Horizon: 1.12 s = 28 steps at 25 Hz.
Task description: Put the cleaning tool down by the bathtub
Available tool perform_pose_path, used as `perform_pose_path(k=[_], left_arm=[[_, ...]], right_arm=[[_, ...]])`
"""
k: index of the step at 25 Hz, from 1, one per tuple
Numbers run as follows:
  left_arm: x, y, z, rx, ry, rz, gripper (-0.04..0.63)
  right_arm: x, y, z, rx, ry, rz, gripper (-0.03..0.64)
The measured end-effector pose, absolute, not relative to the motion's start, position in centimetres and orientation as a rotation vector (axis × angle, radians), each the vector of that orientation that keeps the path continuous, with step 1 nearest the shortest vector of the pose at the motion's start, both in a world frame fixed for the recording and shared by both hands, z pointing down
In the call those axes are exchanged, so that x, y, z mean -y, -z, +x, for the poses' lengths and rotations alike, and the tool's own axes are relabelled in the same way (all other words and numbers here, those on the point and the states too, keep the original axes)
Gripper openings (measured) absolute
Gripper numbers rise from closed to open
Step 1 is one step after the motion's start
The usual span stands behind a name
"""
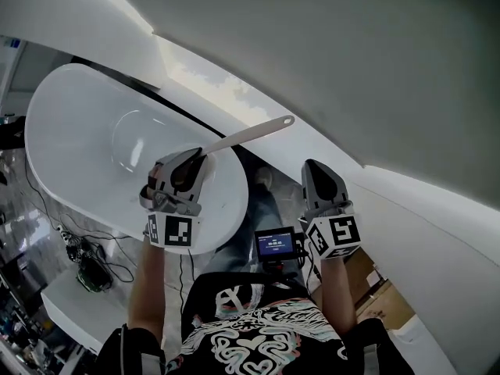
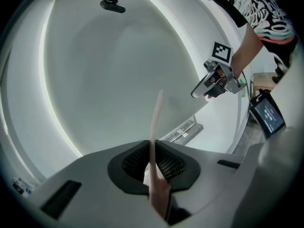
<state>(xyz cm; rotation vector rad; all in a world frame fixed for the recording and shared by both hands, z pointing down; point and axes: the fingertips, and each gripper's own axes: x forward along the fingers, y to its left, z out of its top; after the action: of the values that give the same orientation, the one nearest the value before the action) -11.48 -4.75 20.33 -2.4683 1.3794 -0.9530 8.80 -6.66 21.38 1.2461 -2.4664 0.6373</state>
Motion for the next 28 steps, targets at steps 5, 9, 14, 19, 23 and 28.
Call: perform_pose_path(k=[5,9,14,19,23,28], left_arm=[[5.8,-24.1,-10.7,-1.274,1.024,-2.458,0.044],[5.9,-26.9,-9.8,-1.2,1.055,-2.485,0.046],[7.1,-30.4,-9.1,-1.088,1.119,-2.477,0.045],[7.5,-33.3,-8.6,-0.966,1.165,-2.468,0.046],[7.6,-36.1,-8.3,-0.944,1.188,-2.473,0.046],[8.1,-38.9,-8.3,-0.903,1.21,-2.482,0.045]], right_arm=[[7.1,-24.7,9.1,2.458,-0.681,1.235,0.028],[6.6,-26.9,9.1,2.448,-0.688,1.214,0.028],[6.8,-29.8,9.5,2.419,-0.695,1.197,0.028],[7.2,-32.3,9.6,2.405,-0.691,1.177,0.028],[7.1,-35.2,9.8,2.4,-0.738,1.142,0.028],[7.4,-38.0,9.5,2.378,-0.763,1.112,0.028]])
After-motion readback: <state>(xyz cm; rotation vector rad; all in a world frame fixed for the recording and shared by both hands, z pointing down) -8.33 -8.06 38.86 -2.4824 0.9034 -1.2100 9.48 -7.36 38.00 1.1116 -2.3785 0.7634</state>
